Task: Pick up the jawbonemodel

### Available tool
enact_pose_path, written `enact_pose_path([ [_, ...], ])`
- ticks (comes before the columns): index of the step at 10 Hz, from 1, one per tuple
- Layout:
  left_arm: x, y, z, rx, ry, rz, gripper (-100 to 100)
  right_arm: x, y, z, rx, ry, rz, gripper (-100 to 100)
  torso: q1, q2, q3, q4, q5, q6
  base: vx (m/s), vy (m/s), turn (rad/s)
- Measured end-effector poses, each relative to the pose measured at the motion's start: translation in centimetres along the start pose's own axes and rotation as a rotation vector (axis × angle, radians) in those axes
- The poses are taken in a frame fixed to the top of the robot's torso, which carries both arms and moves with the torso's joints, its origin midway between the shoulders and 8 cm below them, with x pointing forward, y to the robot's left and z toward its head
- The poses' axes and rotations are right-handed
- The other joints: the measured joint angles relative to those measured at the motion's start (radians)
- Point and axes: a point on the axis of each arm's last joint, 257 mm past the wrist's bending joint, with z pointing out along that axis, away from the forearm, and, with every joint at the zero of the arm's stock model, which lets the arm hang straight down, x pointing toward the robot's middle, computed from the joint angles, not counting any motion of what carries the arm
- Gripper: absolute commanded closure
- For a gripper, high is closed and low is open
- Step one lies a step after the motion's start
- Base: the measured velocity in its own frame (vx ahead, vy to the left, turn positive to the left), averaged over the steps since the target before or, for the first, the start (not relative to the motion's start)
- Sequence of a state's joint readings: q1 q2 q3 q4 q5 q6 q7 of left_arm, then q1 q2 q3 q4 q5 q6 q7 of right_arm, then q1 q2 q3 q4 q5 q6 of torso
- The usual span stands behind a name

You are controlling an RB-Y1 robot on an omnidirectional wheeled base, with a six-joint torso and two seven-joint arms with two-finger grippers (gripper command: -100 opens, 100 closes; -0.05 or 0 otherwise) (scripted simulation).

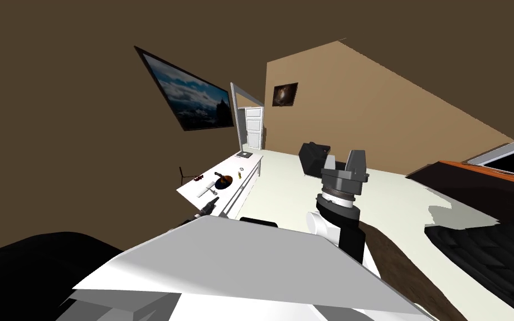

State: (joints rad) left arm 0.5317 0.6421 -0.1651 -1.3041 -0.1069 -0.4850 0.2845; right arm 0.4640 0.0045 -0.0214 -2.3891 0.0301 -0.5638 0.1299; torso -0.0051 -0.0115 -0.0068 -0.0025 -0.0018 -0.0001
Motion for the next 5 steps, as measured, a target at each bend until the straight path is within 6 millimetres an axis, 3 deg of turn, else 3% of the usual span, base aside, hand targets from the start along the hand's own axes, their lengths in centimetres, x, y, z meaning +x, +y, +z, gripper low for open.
enact_pose_path([
  [3,-2.3,5.3,-2.4,-0.134,0.009,0.05,-100,0.0,0.0,0.0,0.0,0.0,0.0,0,0.0,-0.002,-0.001,0.0,0.0,0.0,0.237,-0.083,0.011],
  [5,-3.7,8.1,-3.9,-0.209,0.008,0.073,-100,0.0,0.0,0.0,0.0,0.0,0.0,0,0.003,0.001,0.0,0.0,0.001,0.0,0.167,-0.061,0.009],
])
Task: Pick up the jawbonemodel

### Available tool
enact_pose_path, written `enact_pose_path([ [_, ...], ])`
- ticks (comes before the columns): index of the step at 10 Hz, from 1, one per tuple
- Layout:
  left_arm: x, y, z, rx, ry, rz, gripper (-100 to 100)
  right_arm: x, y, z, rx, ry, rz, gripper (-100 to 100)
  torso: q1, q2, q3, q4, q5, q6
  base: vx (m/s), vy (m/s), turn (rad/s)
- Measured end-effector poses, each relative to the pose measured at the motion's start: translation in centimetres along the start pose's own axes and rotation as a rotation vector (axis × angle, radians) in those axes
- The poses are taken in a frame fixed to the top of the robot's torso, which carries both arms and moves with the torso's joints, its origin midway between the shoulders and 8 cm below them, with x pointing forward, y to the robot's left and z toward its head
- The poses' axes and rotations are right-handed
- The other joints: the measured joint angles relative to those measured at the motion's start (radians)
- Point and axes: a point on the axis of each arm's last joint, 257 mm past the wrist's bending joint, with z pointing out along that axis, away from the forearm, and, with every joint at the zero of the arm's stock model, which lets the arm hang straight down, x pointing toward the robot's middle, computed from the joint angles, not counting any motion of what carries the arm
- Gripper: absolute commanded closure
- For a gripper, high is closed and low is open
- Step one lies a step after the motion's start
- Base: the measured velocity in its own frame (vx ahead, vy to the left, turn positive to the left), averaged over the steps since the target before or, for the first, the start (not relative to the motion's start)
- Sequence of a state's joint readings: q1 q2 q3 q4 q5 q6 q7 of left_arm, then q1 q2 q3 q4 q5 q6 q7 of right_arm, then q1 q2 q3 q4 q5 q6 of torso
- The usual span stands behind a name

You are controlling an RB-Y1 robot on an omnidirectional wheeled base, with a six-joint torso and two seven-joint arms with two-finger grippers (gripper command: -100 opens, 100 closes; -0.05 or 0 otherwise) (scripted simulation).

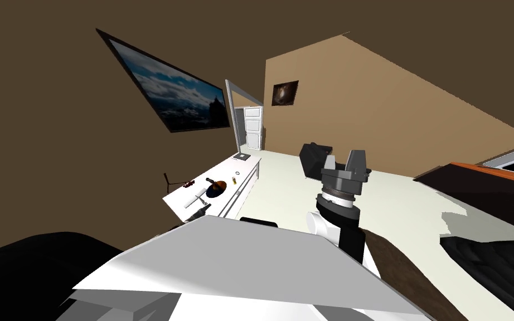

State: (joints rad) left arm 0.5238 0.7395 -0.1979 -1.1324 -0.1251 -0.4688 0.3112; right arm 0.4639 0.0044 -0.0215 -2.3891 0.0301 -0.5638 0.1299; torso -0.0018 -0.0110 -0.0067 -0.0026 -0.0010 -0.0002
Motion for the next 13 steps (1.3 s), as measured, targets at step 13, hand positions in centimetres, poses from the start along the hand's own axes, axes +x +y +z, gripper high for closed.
enact_pose_path([
  [13,-10.8,18.7,-12.0,-0.559,-0.056,0.167,-100,0.0,0.0,0.0,0.0,0.0,0.0,0,0.001,-0.005,-0.003,-0.001,0.0,0.0,0.2,-0.043,0.033],
])
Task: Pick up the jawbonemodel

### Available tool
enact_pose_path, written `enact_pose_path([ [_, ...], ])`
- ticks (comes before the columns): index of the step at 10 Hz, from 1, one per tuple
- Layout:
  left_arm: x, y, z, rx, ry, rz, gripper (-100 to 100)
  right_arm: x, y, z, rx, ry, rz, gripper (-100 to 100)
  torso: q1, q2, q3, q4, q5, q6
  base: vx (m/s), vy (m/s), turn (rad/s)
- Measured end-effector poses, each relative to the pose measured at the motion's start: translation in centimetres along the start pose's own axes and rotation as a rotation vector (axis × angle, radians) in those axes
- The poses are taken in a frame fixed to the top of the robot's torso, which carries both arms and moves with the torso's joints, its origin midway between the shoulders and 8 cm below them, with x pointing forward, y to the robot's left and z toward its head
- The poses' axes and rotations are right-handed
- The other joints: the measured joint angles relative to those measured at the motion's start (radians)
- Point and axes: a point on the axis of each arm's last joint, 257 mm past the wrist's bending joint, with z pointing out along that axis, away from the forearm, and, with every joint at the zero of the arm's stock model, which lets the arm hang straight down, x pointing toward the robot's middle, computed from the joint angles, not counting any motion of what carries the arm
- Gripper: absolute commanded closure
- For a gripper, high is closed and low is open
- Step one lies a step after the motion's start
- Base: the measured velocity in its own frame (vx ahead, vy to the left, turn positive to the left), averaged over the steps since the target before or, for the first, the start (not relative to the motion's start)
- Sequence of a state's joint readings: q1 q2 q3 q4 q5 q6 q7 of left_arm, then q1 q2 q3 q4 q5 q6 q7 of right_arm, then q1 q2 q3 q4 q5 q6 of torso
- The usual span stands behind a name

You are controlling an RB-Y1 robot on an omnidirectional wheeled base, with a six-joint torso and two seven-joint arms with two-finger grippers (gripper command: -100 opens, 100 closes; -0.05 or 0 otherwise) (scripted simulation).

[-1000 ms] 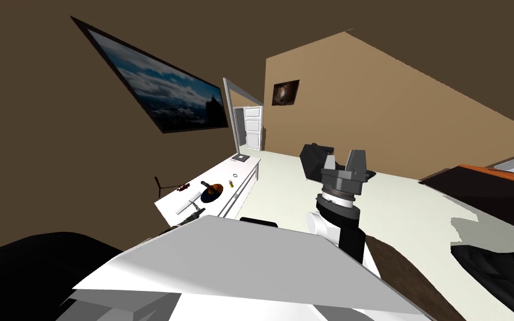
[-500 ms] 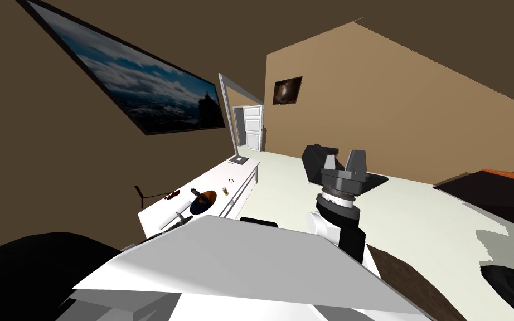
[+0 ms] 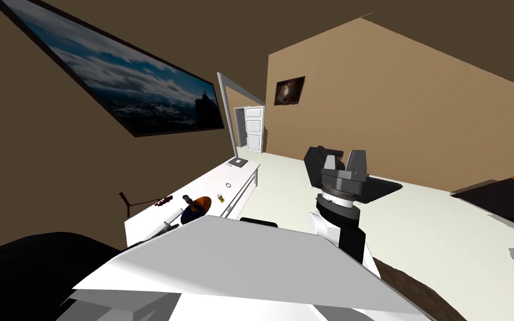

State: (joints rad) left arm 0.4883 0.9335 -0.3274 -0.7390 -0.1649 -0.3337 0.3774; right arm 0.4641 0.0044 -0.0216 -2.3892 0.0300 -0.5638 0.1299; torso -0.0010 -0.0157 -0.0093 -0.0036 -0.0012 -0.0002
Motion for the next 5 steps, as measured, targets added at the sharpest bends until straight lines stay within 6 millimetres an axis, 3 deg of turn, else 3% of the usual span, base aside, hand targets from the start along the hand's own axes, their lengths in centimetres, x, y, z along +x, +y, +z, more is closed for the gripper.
enact_pose_path([
  [2,-0.5,1.7,-0.5,-0.037,-0.008,0.005,-100,0.0,0.0,0.0,0.0,0.0,0.0,0,0.002,0.011,0.006,0.002,0.001,0.0,0.065,-0.01,0.011],
  [5,-1.9,5.2,-1.8,-0.122,-0.018,0.03,-100,0.0,0.0,0.0,0.0,0.0,0.0,0,0.004,0.008,0.004,0.002,0.001,0.0,0.133,0.003,0.038],
])
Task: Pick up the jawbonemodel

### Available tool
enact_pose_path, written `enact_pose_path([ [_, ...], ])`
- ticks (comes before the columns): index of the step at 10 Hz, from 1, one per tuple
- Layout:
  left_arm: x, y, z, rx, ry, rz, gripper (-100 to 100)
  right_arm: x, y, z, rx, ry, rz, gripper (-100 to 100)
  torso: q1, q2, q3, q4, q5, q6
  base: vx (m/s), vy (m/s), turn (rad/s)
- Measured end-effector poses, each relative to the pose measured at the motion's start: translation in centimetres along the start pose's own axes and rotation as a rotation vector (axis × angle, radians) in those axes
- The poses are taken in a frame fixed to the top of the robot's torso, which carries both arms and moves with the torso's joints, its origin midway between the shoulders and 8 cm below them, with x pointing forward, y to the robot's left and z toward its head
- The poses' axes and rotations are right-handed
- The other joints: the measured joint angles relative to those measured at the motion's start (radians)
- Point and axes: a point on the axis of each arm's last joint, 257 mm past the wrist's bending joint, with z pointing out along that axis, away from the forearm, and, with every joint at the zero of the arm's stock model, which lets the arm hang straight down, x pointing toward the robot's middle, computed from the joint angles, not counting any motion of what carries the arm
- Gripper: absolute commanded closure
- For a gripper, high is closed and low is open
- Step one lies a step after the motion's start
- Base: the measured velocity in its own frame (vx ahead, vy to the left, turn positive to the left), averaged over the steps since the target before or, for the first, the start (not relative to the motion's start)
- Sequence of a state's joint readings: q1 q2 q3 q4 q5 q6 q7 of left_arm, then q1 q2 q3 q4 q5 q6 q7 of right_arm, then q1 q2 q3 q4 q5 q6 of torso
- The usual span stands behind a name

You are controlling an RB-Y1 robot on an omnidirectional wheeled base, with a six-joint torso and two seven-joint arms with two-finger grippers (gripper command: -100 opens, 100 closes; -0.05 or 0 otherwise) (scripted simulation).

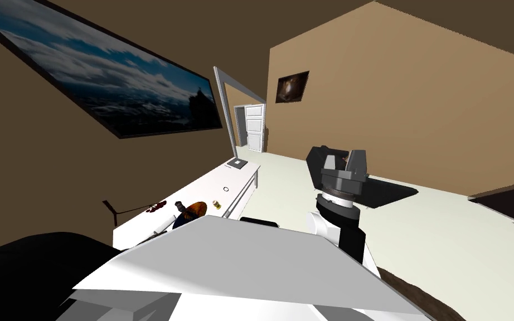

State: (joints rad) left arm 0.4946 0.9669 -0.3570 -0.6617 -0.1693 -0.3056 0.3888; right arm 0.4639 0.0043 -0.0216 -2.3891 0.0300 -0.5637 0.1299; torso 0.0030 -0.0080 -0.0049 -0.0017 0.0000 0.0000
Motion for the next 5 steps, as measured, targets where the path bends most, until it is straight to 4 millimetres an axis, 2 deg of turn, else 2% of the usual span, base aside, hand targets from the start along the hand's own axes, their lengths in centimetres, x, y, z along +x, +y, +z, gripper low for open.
enact_pose_path([
  [2,-0.4,1.39,0.06,-0.037,-0.01,0.003,-100,0.0,0.0,0.0,0.0,0.0,0.0,0,-0.002,0.005,0.003,0.001,0.0,0.0,0.045,-0.02,0.005],
  [3,-0.41,1.45,0.05,-0.037,-0.009,0.004,0,0.0,0.0,0.01,0.0,0.0,0.0,0,-0.002,0.007,0.004,0.001,0.0,0.0,0.006,-0.002,-0.001],
  [4,-0.41,1.43,0.06,-0.037,-0.009,0.004,-100,0.0,0.0,0.01,0.0,0.0,0.0,0,-0.001,0.009,0.005,0.002,0.0,0.0,-0.096,0.003,-0.246],
  [5,-0.25,1.26,0.4,-0.044,-0.007,-0.01,-100,0.01,0.0,0.01,0.0,0.0,0.0,0,0.0,0.014,0.008,0.003,0.0,0.001,-0.126,0.005,-0.148],
])
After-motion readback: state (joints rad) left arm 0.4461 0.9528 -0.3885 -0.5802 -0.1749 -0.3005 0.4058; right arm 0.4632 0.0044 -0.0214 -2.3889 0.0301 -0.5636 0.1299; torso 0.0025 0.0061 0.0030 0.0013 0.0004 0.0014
